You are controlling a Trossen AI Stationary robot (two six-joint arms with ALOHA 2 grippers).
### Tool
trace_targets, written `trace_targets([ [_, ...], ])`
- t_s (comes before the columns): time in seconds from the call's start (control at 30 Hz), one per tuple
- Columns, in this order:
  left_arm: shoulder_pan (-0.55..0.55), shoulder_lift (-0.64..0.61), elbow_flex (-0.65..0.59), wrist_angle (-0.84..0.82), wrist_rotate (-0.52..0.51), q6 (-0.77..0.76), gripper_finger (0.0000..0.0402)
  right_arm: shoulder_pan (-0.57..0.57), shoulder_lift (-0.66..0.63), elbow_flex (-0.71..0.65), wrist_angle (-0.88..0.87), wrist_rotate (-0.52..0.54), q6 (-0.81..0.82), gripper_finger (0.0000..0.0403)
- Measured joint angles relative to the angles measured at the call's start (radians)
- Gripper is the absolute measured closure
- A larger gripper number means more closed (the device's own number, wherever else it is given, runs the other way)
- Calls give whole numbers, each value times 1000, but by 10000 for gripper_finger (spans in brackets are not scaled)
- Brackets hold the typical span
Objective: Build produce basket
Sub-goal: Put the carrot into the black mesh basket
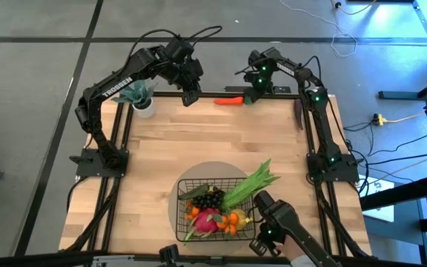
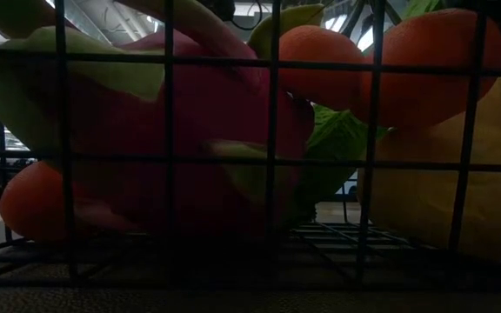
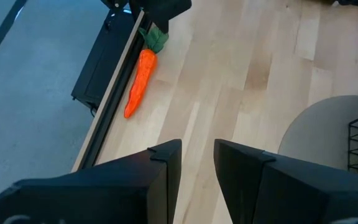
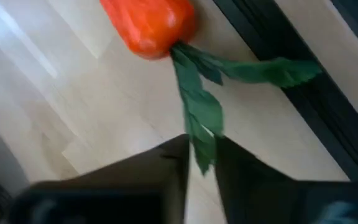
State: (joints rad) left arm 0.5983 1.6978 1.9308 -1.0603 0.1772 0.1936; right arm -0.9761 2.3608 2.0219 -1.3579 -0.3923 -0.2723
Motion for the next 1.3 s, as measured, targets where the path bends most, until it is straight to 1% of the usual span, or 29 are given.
trace_targets([
  [0.07, 0, 0, 0, 0, 0, 0, 318, 4, 0, 0, -2, 29, -11, 379],
  [0.1, 0, 0, 0, 0, 0, 0, 318, 5, 0, 0, -2, 40, -20, 390],
  [0.23, 0, 0, 0, 0, 0, 0, 318, 16, -12, -1, -22, 84, -23, 400],
  [0.53, 0, 0, 0, -1, 0, 1, 318, 76, -120, 5, -39, 162, -32, 403],
  [0.77, -3, 0, 0, -16, 0, 2, 318, 159, -245, 10, -37, 281, -18, 403],
  [0.97, -22, -4, 0, -60, -1, 3, 318, 264, -380, 10, -29, 373, 33, 403],
  [1.07, -49, -17, 1, -66, -8, 6, 318, 328, -448, 11, -30, 439, 73, 403],
  [1.3, -122, -56, 0, -89, -16, 24, 318, 501, -580, 11, -46, 571, 219, 403],
])
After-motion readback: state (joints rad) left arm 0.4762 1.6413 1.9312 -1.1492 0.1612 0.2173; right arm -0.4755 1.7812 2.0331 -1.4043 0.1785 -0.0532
